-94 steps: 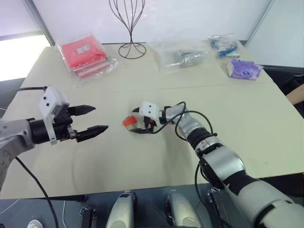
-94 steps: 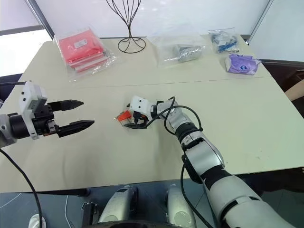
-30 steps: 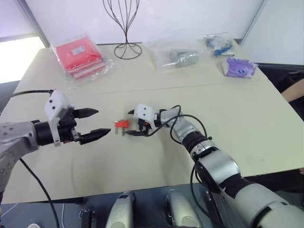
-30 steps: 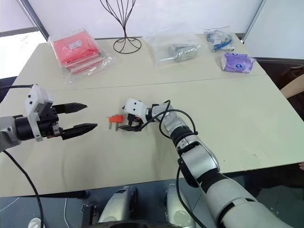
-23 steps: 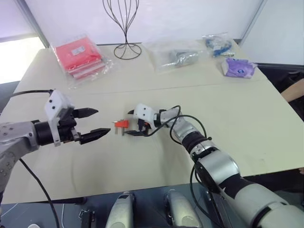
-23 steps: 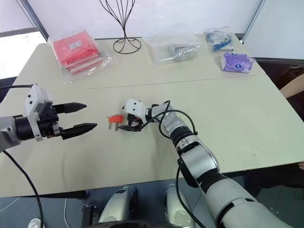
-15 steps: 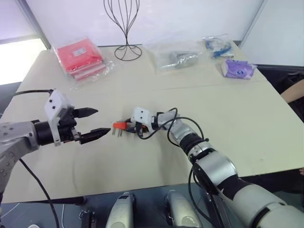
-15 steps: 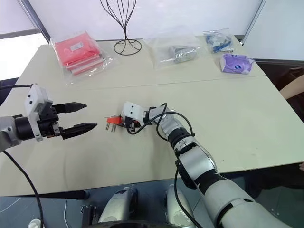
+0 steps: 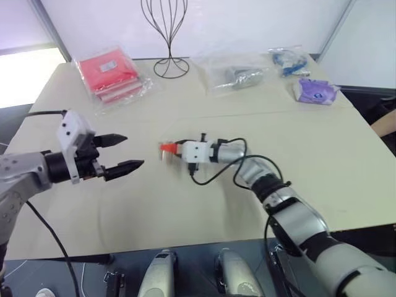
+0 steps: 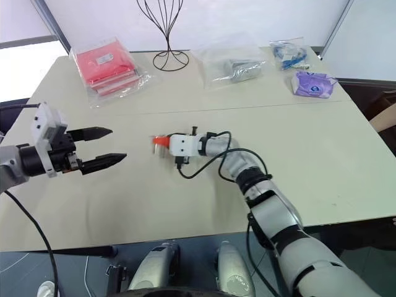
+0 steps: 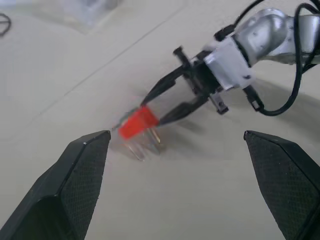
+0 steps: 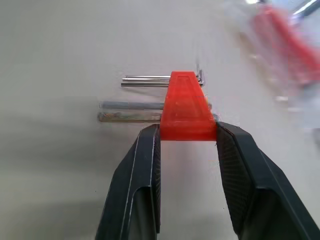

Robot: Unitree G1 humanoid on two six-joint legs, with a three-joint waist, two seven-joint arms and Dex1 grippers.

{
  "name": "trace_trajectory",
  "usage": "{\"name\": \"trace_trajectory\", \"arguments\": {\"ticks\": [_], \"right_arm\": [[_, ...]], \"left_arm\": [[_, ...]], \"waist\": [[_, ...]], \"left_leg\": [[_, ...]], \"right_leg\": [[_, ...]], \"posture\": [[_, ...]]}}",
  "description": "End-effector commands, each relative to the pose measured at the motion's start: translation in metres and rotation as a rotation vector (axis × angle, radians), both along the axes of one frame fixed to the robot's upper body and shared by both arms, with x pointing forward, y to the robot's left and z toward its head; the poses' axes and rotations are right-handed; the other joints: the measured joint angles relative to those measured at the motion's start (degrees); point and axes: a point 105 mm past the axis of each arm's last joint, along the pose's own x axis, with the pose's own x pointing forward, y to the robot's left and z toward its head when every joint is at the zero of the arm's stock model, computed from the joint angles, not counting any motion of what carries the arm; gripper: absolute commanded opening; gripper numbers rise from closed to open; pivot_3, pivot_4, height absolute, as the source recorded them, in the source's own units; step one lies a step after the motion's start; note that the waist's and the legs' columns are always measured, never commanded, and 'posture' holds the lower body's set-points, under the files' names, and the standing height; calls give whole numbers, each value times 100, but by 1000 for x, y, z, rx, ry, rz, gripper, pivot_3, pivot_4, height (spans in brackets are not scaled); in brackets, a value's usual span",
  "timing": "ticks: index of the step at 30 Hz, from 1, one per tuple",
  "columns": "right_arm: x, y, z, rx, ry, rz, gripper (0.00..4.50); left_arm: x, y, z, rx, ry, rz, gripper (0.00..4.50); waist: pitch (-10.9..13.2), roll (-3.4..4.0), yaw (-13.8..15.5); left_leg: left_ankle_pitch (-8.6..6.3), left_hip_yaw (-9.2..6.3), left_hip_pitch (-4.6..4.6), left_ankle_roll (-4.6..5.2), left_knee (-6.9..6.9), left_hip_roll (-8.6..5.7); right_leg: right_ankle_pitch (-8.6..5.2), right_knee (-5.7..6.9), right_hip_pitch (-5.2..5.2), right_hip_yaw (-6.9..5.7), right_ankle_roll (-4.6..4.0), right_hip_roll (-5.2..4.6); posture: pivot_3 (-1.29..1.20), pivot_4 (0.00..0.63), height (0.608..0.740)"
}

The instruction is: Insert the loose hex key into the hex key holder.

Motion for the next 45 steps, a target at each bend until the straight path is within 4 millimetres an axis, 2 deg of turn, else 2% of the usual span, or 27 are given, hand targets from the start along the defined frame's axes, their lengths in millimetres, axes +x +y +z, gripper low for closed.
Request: {"name": "trace_trajectory", "arguments": {"ticks": [1,7,12,23,39,42,45], "right_arm": [[-19,6,46,36,-308,97,1022],[-46,-5,81,0,-666,177,1022],[-57,-11,104,21,-817,193,1022],[-63,-10,108,14,-841,226,1022],[-65,-12,112,1,-847,239,1022],[-65,-12,112,0,-845,237,1022],[-65,-12,112,-2,-842,236,1022]], "left_arm": [[10,-5,7,-10,-41,-44,4500],[33,-20,14,-28,-71,-121,4500],[46,-35,22,-64,-86,-191,4500],[53,-55,32,-140,-104,-280,4500],[54,-58,33,-219,-88,-282,4500],[54,-58,33,-221,-87,-281,3613],[53,-58,33,-228,-83,-282,2079]], "waist": [[0,0,-1],[-1,-3,-10],[-1,-7,2],[0,-9,-1],[0,-9,-1],[0,-9,-1],[0,-9,-1]], "left_leg": [[0,0,-1,0,-1,1],[2,10,-1,-2,-11,-1],[3,9,-3,-1,-10,-1],[3,9,-3,0,-9,2],[3,8,-3,0,-8,2],[3,8,-3,-1,-8,2],[3,7,-3,-1,-8,2]], "right_leg": [[0,-1,-3,0,0,1],[0,-4,-6,7,0,8],[0,-4,-6,7,0,11],[0,-4,-5,8,0,11],[0,-4,-4,8,0,10],[0,-4,-4,8,1,10],[0,-4,-4,8,1,10]], "posture": [[0,150,740],[0,150,740],[0,150,740],[0,150,740],[0,150,740],[0,150,740],[0,150,740]]}}
